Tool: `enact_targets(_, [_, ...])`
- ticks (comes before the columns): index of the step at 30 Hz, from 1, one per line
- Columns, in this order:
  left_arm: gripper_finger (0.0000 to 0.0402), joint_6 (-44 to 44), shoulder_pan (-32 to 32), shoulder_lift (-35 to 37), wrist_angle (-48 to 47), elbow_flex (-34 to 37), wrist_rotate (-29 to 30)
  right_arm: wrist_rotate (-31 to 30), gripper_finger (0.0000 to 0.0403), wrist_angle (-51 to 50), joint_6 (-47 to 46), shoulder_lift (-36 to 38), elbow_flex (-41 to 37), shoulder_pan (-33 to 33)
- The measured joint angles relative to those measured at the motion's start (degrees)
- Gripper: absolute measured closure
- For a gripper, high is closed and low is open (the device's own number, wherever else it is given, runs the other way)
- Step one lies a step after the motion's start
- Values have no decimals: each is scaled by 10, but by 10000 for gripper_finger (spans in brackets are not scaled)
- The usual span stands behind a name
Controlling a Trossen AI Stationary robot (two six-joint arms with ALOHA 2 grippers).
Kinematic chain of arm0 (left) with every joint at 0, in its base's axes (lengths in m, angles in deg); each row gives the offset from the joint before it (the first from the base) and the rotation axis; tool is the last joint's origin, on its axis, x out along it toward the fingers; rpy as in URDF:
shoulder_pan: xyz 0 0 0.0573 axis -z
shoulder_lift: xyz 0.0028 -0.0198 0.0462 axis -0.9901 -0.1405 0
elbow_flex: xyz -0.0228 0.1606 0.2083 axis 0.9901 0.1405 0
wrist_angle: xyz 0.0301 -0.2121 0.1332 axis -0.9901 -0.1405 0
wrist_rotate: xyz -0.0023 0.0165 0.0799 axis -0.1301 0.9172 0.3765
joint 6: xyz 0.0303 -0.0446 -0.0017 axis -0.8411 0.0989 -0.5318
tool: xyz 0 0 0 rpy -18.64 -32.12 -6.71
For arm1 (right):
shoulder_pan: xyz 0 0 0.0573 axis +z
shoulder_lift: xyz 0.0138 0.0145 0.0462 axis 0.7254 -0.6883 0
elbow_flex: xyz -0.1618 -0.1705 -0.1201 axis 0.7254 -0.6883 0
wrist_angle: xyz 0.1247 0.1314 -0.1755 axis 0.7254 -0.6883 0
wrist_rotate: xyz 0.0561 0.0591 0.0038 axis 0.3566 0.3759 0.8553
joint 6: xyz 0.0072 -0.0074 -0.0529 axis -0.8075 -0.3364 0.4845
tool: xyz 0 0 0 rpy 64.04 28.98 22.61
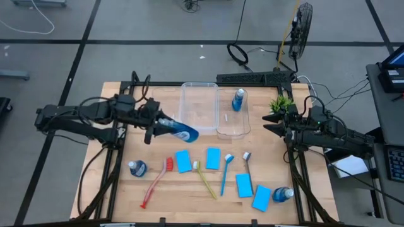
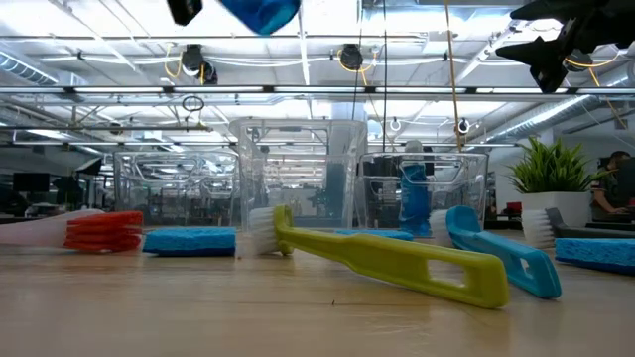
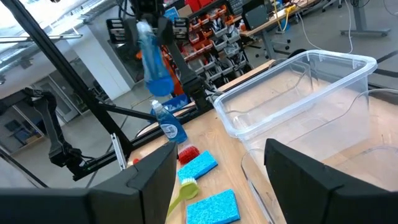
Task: Pick & Place Kitchen Sink Supplies
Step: Put the blue dishwashing liquid into the right transparent bin
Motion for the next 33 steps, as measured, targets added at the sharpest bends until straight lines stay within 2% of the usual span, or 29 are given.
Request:
enact_targets(4, [229, 0, 0, -21, 44, 0, -35, 0, 174, 1, 0, 0, 0, 0])
enact_targets(9, [229, 1, 0, -49, 53, 0, -57, 0, 174, 2, 0, 0, 0, 0])
enact_targets(18, [229, 0, 0, -80, 78, 0, -39, 0, 174, 33, -7, -8, 0, 0])
enact_targets(25, [229, -43, 1, -130, 92, -22, 11, 2, 174, 152, 16, -89, 0, 2])
enact_targets(33, [229, -114, 1, -211, 49, -126, 24, 19, 174, 228, 62, -187, 0, 2])
